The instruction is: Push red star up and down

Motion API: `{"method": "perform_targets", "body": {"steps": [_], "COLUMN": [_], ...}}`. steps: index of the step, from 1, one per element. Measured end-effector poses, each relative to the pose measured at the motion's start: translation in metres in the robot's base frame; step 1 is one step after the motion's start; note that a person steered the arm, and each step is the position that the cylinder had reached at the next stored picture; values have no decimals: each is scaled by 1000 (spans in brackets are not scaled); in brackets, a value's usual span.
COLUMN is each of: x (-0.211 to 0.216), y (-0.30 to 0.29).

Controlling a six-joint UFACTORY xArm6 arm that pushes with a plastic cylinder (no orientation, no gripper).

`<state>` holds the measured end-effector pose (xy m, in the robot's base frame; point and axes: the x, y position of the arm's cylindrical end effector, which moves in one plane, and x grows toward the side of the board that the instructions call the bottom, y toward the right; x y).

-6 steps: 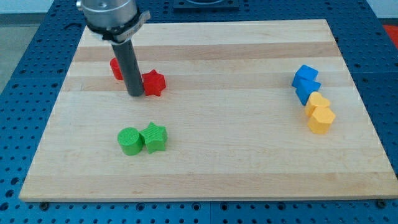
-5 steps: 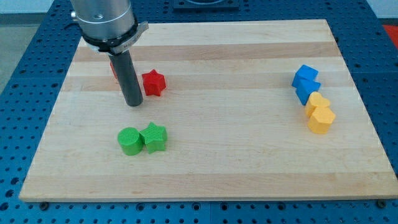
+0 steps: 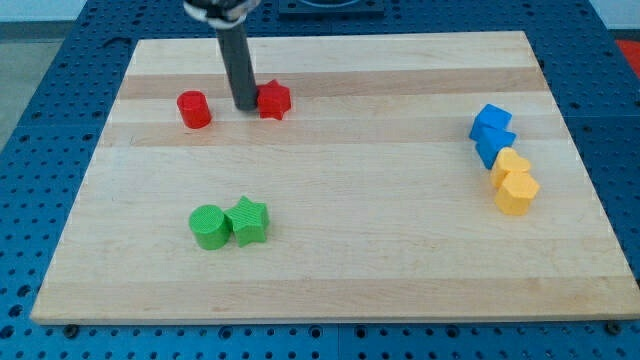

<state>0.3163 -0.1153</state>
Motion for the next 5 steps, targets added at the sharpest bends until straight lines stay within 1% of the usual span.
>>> {"method": "perform_targets", "body": {"steps": [2, 3, 4, 5], "x": [0, -25, -38, -38], "y": [0, -14, 7, 34]}}
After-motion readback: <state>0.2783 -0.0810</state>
